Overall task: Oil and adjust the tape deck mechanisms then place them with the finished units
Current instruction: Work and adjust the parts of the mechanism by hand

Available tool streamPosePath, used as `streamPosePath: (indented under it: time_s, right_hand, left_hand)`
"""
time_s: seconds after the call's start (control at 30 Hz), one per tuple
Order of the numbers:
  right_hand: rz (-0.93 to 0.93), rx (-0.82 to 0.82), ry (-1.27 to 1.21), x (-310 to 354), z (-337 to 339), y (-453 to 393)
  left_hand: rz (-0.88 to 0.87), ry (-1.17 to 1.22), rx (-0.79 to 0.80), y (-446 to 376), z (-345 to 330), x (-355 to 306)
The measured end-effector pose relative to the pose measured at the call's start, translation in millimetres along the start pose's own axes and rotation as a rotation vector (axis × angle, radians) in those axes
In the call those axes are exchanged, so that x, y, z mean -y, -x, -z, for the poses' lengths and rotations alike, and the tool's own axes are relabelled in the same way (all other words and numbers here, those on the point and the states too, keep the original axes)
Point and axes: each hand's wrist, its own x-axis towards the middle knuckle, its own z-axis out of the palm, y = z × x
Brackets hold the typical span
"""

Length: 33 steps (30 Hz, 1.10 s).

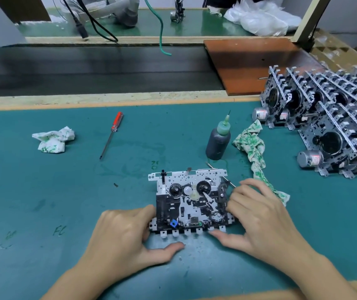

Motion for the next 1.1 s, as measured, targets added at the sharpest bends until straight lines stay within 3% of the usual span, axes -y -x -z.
streamPosePath:
  time_s: [0.23, 0.47, 0.67, 0.93, 1.1]
  right_hand:
    - [-0.041, 0.01, -0.095, 4.0, 0.2, -0.4]
    - [-0.097, -0.02, -0.066, 10.6, -1.2, 1.9]
    - [-0.067, 0.011, -0.126, 12.1, 0.9, 2.1]
    - [-0.099, -0.041, -0.066, 17.3, -2.9, 2.3]
    - [-0.051, -0.021, -0.152, 23.3, -0.9, 2.2]
  left_hand:
    - [0.025, -0.075, -0.099, -1.6, -3.5, 0.2]
    - [-0.041, 0.02, -0.034, -1.7, 0.3, 5.2]
    - [0.019, -0.071, -0.123, -0.5, -4.2, 3.3]
    - [0.031, -0.017, -0.073, -1.3, -0.5, -0.3]
    - [0.086, -0.077, -0.19, 0.5, -2.8, 1.1]
